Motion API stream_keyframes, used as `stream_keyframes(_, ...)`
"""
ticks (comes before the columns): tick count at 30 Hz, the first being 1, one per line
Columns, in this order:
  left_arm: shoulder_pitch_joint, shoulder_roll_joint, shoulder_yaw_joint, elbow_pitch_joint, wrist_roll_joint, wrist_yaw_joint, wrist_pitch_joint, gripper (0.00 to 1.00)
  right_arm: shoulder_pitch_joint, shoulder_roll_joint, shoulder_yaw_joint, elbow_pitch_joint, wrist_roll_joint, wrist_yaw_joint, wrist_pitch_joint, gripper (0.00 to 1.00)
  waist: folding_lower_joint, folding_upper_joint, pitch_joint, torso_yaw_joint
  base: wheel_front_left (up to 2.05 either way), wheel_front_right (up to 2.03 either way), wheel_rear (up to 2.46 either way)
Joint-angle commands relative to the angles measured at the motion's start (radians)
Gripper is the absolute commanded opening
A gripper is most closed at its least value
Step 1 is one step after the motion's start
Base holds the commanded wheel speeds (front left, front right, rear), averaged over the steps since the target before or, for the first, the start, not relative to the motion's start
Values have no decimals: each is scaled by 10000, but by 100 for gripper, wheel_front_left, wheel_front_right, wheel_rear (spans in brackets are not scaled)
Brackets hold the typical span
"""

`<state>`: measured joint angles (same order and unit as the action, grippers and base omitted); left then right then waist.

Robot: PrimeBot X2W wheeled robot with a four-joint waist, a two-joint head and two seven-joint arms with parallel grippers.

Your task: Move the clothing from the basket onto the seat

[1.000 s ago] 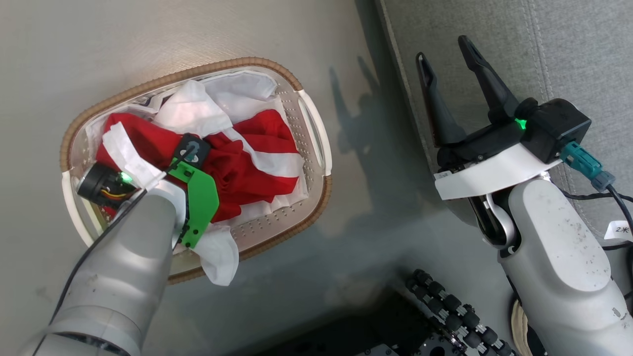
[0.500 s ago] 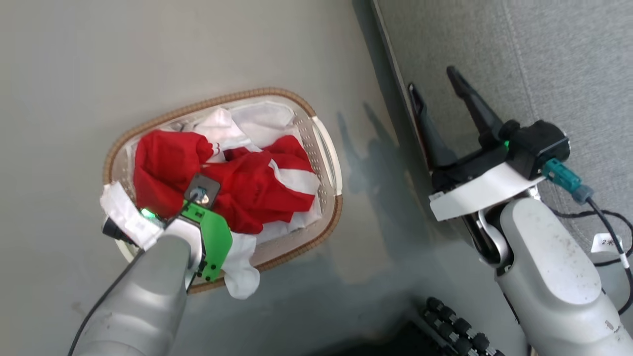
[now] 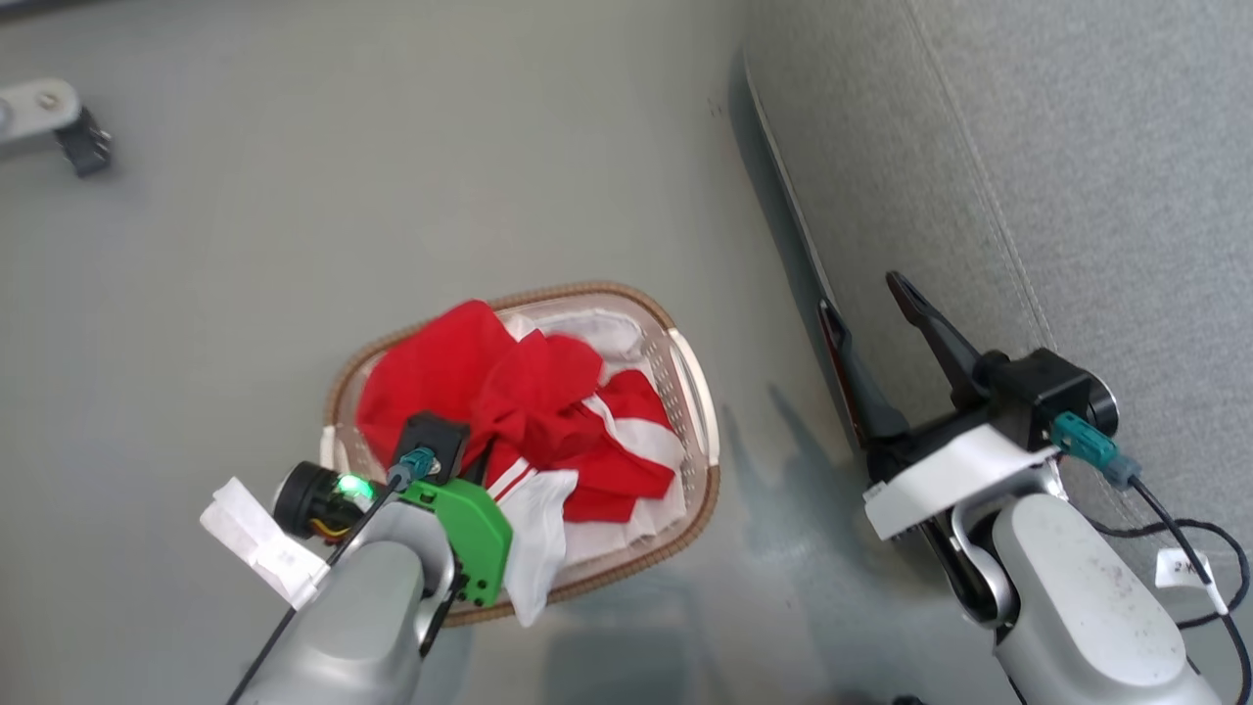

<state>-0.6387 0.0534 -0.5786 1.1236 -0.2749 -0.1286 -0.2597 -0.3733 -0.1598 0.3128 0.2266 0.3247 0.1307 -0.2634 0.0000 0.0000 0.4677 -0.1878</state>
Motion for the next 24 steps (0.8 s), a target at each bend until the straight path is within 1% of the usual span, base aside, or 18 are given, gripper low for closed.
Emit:
stream_keyframes(1,243,-19,86,-490,-137,-28,-61,0,272,-38,-96,61,-45,1,-18,100,0,0,-1207,714,0,0,0)
stream_keyframes(6,1209,41,602,-2251,-479,-28,-59,0,870,-24,-295,198,-148,1,-18,100,0,0,-2003,1012,0,0,0)
stream_keyframes(10,1805,65,951,-3348,-595,-29,-62,0,1281,30,-299,301,-211,1,-18,100,0,0,-2544,1120,0,0,0)
stream_keyframes(20,2506,33,1364,-5421,-1005,-29,-63,0,2066,193,-233,326,-270,1,-20,100,0,0,-3564,1160,0,0,0)
stream_keyframes(24,2579,16,1275,-5994,-1221,-29,-63,0,2309,206,-251,340,-287,1,-18,100,0,0,-3864,1160,0,0,0)
